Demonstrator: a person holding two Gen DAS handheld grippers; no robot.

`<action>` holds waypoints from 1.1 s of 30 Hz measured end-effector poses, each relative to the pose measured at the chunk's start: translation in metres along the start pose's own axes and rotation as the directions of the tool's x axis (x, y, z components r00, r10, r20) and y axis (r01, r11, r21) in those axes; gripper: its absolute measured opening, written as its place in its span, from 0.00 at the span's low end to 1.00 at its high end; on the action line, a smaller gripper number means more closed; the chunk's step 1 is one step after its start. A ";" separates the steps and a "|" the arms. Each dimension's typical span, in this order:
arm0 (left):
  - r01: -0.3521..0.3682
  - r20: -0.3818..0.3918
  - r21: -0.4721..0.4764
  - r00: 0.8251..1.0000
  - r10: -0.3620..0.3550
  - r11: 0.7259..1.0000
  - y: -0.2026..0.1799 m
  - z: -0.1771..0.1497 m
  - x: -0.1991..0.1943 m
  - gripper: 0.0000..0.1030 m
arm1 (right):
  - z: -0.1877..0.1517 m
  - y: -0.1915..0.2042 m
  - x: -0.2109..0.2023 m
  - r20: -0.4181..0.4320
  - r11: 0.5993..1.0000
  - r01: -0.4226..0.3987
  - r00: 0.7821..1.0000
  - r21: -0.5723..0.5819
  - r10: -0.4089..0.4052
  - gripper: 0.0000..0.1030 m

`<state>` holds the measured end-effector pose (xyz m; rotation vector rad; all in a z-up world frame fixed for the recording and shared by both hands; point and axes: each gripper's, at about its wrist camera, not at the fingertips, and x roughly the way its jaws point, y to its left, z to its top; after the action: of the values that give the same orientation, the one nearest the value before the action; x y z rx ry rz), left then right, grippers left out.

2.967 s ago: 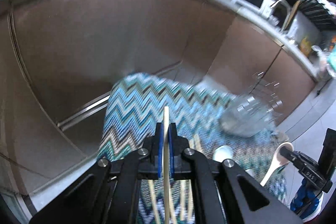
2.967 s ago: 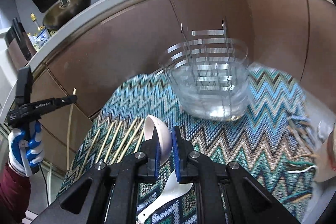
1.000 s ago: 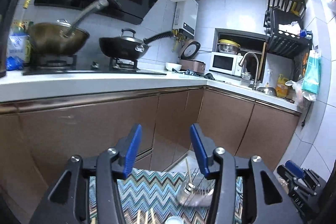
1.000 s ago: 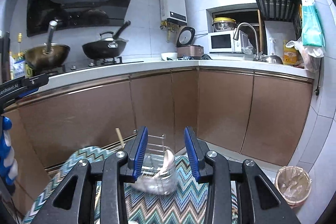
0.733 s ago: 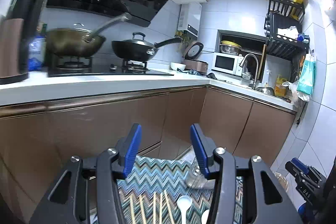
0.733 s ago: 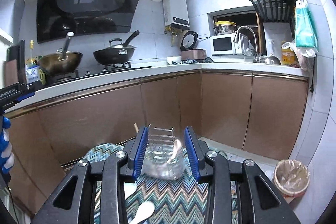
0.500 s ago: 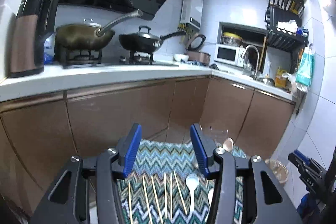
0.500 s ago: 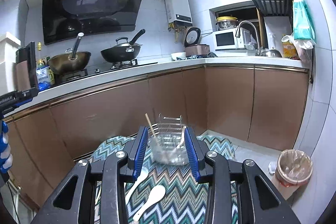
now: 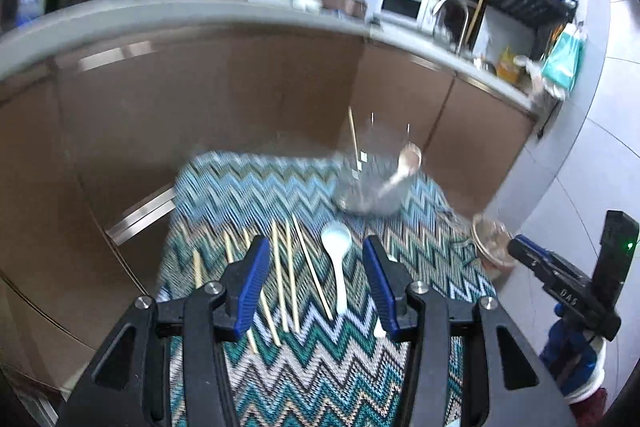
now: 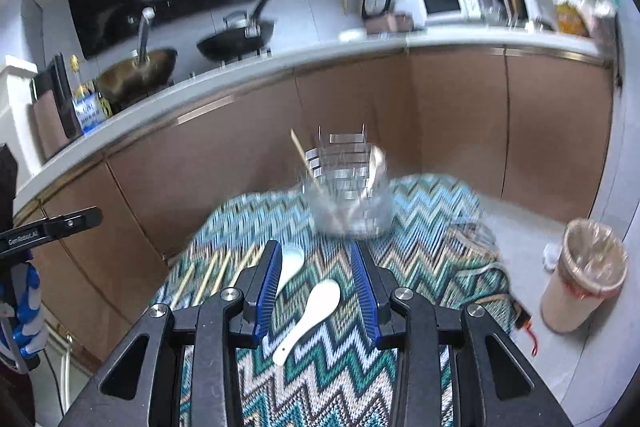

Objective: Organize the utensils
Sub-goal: 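Withdraw both open tools from the holder back over the utensils, then grasp another white spoon with the right tool while the left tool grasps a chopstick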

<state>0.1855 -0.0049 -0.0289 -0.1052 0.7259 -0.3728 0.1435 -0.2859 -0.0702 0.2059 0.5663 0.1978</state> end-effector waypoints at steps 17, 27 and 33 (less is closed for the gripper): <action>0.007 -0.401 -0.097 0.915 -0.046 0.995 0.033 0.009 0.201 0.36 | -0.037 -0.047 0.126 -0.287 0.987 -0.107 0.948 0.124 0.139 0.29; -0.059 -0.500 -0.091 0.866 0.006 0.994 0.044 0.012 0.263 0.18 | -0.041 -0.064 0.162 -0.344 0.972 -0.169 0.913 0.166 0.218 0.23; -0.073 -0.522 -0.078 0.853 0.022 0.994 0.046 0.011 0.280 0.15 | -0.042 -0.066 0.174 -0.365 0.968 -0.186 0.900 0.169 0.237 0.22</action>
<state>0.3982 -0.0655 -0.2066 -0.0750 1.2858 -0.3203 0.2731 -0.3014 -0.2099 0.3611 0.9499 0.4198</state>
